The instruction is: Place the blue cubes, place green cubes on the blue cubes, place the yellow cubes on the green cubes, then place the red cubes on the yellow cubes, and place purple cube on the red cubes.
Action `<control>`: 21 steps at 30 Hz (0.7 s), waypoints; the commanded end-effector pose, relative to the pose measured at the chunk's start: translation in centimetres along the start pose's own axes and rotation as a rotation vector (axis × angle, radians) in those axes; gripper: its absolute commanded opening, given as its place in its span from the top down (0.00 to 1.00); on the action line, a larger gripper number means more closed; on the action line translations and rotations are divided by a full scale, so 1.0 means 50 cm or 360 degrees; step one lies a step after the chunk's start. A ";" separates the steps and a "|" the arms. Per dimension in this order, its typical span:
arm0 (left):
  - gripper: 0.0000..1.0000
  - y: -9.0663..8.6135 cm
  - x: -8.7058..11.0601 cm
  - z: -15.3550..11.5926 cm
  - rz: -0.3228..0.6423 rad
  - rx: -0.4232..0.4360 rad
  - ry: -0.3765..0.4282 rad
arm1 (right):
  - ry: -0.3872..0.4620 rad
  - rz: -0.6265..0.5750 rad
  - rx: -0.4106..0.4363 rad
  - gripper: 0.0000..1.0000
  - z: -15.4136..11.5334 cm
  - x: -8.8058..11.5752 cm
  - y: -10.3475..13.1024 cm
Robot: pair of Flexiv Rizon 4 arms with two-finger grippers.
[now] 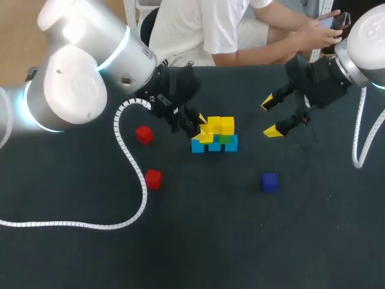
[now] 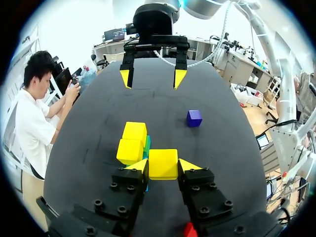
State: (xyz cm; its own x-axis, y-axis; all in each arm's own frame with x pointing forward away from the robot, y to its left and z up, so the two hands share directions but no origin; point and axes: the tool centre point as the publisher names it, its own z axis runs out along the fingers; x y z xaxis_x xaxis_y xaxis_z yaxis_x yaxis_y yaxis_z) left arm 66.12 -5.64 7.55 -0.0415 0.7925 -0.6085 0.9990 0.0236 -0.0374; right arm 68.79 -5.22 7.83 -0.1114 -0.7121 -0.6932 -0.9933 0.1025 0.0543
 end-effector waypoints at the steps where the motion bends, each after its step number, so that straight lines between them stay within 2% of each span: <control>1: 1.00 0.004 -0.001 0.001 0.0003 0.0011 0.0001 | -0.0002 -0.0001 0.0002 0.00 0.000 0.001 0.001; 2: 1.00 0.004 -0.001 0.001 0.0003 0.0012 0.0001 | -0.0002 -0.0001 0.0002 0.00 0.000 0.001 0.001; 3: 0.95 0.004 -0.001 0.002 0.0002 0.0012 0.0001 | -0.0002 -0.0001 0.0002 0.00 0.000 0.001 0.001; 4: 0.81 0.004 -0.001 0.002 0.0000 0.0012 0.0001 | -0.0002 -0.0001 0.0002 0.00 0.000 0.001 0.001; 5: 0.76 0.004 -0.001 0.002 -0.0001 0.0012 0.0001 | -0.0002 -0.0001 0.0002 0.00 0.000 0.001 0.001; 13: 0.51 0.001 -0.003 0.000 -0.0005 0.0008 0.0011 | -0.0002 -0.0001 0.0002 0.00 0.000 0.001 0.001; 14: 0.44 0.000 -0.003 0.000 -0.0005 0.0008 0.0013 | -0.0002 -0.0001 0.0002 0.00 0.000 0.001 0.001; 15: 0.21 0.000 -0.002 -0.001 -0.0005 0.0008 0.0015 | -0.0002 -0.0001 0.0002 0.00 0.000 0.001 0.001; 17: 0.05 -0.001 -0.002 -0.002 -0.0007 0.0006 0.0016 | -0.0002 -0.0001 0.0002 0.00 0.000 0.001 0.001; 18: 0.02 -0.001 -0.002 -0.003 -0.0008 0.0005 0.0016 | -0.0002 -0.0001 0.0002 0.00 0.000 0.001 0.001; 21: 0.00 -0.002 -0.003 -0.005 -0.0013 -0.0008 0.0018 | -0.0002 -0.0001 0.0002 0.00 0.000 0.001 0.001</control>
State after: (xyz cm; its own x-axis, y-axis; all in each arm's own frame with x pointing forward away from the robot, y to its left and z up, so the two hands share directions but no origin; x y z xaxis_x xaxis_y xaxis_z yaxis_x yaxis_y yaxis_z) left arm 66.09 -5.65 7.71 -0.0476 0.7962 -0.6032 0.9988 0.0296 -0.0398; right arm 68.79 -5.22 7.83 -0.1114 -0.7121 -0.6932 -0.9933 0.1025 0.0543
